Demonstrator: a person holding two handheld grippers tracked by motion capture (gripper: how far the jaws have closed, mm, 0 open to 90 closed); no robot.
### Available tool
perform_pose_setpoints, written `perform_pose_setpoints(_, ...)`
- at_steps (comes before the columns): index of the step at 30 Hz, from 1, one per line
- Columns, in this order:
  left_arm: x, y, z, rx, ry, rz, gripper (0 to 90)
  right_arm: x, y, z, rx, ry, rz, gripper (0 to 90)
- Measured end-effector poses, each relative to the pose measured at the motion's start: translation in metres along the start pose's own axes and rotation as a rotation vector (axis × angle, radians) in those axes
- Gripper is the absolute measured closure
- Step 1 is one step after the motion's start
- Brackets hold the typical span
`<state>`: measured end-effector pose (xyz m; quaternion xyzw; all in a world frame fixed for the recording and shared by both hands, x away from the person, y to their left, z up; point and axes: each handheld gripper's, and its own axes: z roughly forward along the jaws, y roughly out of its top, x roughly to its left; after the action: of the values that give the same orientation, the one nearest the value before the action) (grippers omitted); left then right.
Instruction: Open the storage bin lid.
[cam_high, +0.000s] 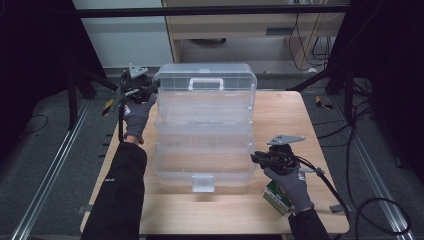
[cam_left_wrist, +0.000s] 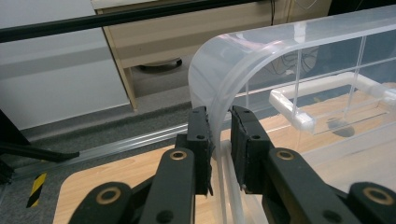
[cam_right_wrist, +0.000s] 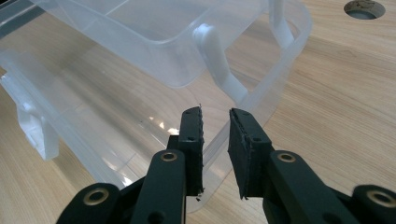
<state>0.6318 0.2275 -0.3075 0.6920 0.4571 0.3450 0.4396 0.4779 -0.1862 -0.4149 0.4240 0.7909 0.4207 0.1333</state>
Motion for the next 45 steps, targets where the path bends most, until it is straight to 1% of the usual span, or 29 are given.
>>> perform_pose_setpoints(2,0.002,0.0,0.003,0.003,-0.006,-0.009,77.7,0.0,0.0,0.0,0.0,-0.002,0.0,74.8)
perform_pose_setpoints(5,0.003,0.001,0.008,0.008,-0.007,-0.005,77.6,0.0,0.0,0.001,0.002,-0.001,0.004,74.7)
perform_pose_setpoints(10,0.004,0.002,0.015,0.013,-0.007,-0.011,77.6,0.0,0.0,0.001,0.005,-0.001,0.012,74.3)
perform_pose_setpoints(14,0.007,0.003,0.023,0.029,-0.006,-0.018,77.5,0.0,0.0,0.001,0.004,-0.002,0.012,74.3)
perform_pose_setpoints(18,0.006,0.004,0.032,0.042,0.007,-0.012,77.1,0.0,0.0,0.001,0.005,-0.002,0.011,74.3)
perform_pose_setpoints(23,0.009,0.003,0.04,0.05,0.005,-0.032,77.1,0.0,0.001,0.001,0.008,0.0,0.013,74.3)
perform_pose_setpoints(27,0.009,0.004,0.046,0.066,0.015,-0.04,76.6,0.0,0.001,0.001,0.008,0.001,0.014,74.3)
perform_pose_setpoints(30,0.011,0.004,0.047,0.078,0.015,-0.043,73.6,0.0,0.001,0.001,0.009,0.001,0.014,74.3)
perform_pose_setpoints(31,0.012,0.004,0.046,0.075,0.014,-0.043,71.2,0.0,0.001,0.001,0.008,-0.001,0.012,74.3)
perform_pose_setpoints(32,0.014,0.004,0.044,0.07,0.003,-0.052,68.4,0.0,0.001,0.001,0.007,-0.001,0.01,74.3)
perform_pose_setpoints(34,0.02,0.004,0.037,0.056,0.001,-0.082,65.8,0.0,0.001,0.001,0.008,-0.002,0.006,74.3)
perform_pose_setpoints(36,0.026,0.002,0.027,0.036,-0.017,-0.113,64.5,0.0,0.001,0.001,0.008,-0.002,0.006,74.4)
perform_pose_setpoints(38,0.028,-0.001,0.018,0.034,-0.007,-0.08,62.9,-0.001,0.001,0.001,0.008,-0.003,0.012,74.0)
perform_pose_setpoints(39,0.028,-0.003,0.012,0.034,-0.012,-0.065,62.2,-0.001,0.001,0.001,0.01,0.006,0.016,74.2)
perform_pose_setpoints(40,0.029,-0.006,0.005,0.038,-0.019,-0.058,60.6,-0.001,0.001,0.001,0.006,0.002,0.016,74.0)
perform_pose_setpoints(41,0.029,-0.01,-0.002,0.029,-0.025,-0.062,59.0,0.0,0.001,0.001,0.012,0.001,0.015,74.1)
perform_pose_setpoints(43,0.028,-0.02,-0.016,0.02,-0.053,-0.068,57.0,-0.001,0.001,0.002,0.013,0.002,0.013,74.0)
perform_pose_setpoints(44,0.027,-0.025,-0.022,0.022,-0.064,-0.063,56.6,-0.001,0.001,0.002,0.012,0.001,0.01,73.9)
perform_pose_setpoints(45,0.025,-0.03,-0.028,0.036,-0.067,-0.042,55.4,0.0,0.001,0.001,0.012,0.001,0.009,73.9)
